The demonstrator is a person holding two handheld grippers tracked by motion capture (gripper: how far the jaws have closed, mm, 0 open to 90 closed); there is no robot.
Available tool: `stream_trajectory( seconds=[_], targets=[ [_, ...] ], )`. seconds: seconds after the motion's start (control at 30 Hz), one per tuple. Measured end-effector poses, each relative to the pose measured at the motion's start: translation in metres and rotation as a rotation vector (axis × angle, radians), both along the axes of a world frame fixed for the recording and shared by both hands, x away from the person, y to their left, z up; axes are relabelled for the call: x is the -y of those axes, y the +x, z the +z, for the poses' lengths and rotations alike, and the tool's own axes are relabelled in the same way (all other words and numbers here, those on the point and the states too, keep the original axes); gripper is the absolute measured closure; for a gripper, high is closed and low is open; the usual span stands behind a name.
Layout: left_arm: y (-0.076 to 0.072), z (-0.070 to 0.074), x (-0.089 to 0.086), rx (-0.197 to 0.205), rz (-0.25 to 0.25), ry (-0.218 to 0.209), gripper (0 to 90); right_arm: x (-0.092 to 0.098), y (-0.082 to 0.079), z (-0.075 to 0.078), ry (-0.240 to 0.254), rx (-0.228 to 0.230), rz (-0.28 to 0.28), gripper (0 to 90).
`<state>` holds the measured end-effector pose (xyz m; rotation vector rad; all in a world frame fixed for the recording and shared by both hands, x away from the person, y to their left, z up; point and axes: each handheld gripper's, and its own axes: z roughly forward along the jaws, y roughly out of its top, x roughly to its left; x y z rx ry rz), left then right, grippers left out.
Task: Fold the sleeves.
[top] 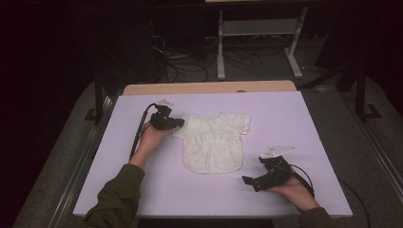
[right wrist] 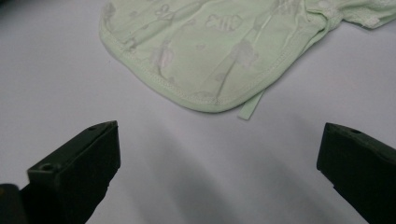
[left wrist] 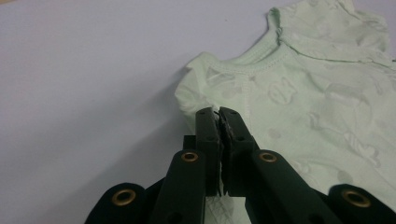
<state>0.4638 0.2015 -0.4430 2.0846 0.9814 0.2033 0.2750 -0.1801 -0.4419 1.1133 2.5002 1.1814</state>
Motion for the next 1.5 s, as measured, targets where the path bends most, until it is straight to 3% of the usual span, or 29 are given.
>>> stream_trajectory(
  seconds=[0.9, 1.5],
  targets=[
    [-0.006, 0.002, 0.015, 0.013, -0.038, 0.011, 87.3, 0.000, 0.000, 0.000, 0.002, -0.001, -0.001, 0.0],
    [-0.008, 0.004, 0.024, 0.013, -0.048, -0.012, 87.3, 0.000, -0.001, 0.000, 0.001, -0.002, 0.002, 0.0]
  ],
)
